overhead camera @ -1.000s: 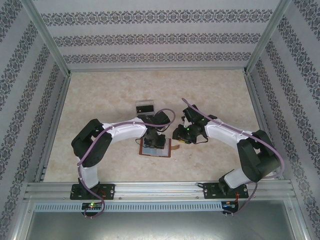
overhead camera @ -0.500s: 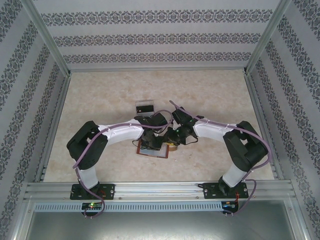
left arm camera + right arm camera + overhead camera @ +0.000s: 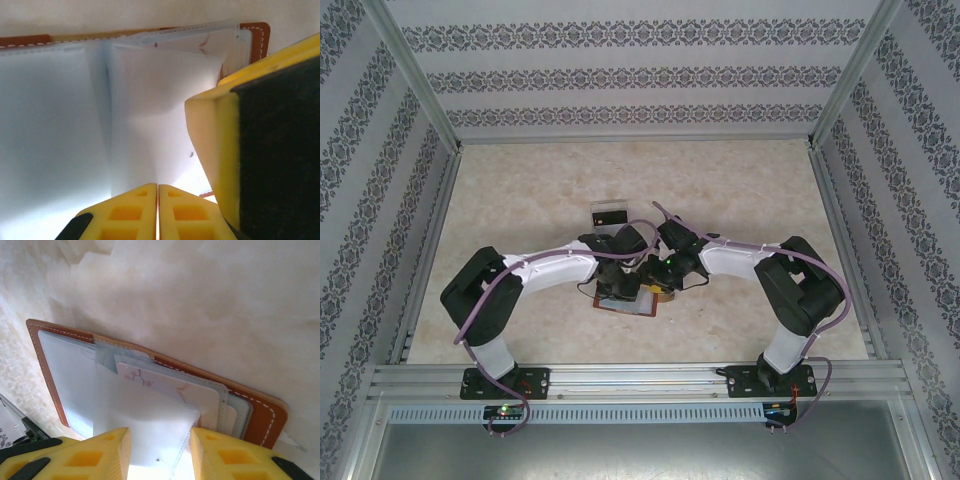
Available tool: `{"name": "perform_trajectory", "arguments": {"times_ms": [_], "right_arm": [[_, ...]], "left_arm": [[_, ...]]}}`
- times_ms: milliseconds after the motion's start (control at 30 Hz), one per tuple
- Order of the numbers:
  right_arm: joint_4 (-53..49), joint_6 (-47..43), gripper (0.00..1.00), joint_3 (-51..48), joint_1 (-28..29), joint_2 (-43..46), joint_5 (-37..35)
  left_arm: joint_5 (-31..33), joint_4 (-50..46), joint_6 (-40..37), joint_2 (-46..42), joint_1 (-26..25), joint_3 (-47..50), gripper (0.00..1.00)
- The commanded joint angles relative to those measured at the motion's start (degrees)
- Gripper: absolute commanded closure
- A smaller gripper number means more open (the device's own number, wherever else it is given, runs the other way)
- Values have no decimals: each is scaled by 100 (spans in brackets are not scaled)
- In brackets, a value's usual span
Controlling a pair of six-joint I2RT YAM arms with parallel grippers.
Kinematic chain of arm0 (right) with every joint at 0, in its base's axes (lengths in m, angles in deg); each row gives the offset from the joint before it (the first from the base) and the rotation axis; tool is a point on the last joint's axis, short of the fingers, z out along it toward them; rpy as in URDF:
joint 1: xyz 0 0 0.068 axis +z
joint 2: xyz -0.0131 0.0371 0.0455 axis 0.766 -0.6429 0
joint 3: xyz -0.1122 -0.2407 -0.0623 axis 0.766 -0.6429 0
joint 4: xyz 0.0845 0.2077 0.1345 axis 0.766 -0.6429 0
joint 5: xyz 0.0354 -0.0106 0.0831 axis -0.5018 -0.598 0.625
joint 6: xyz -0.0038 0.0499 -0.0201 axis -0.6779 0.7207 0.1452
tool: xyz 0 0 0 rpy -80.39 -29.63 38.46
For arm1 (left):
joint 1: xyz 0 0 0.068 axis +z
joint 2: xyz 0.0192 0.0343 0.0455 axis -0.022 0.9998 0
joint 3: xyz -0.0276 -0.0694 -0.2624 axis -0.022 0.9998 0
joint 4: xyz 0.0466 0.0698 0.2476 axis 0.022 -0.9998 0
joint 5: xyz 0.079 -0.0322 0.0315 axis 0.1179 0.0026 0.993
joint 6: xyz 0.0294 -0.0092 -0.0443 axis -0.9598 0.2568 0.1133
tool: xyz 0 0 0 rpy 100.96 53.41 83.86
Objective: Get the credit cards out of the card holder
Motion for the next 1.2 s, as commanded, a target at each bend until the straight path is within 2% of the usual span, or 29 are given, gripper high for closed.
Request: {"name": "perform_trajectory", "arguments": {"times_ms": [0, 267, 433, 633, 767, 867, 1167], "right_arm": [[48, 96, 61, 61, 62, -128, -46], [101, 146, 59, 61, 62, -110, -39], [214, 229, 59, -8, 59, -81, -3], [346, 326, 59, -88, 62, 47, 24], [468, 414, 59, -84, 68, 31, 68], [499, 436, 59, -31, 114, -31, 79], [588, 537, 59, 164, 305, -214, 79]], "left_arm": [[29, 121, 45, -197, 89, 121, 91], [182, 47, 12, -384, 167, 272, 92], [333, 135, 51, -842, 267, 431, 91], [482, 236, 3, -1358, 656, 851, 90], [96, 311, -131, -1248, 1008, 1030, 90], [-226, 364, -233, -1118, 1069, 1036, 89], [-474, 688, -134, -1350, 1341, 1429, 88]]}}
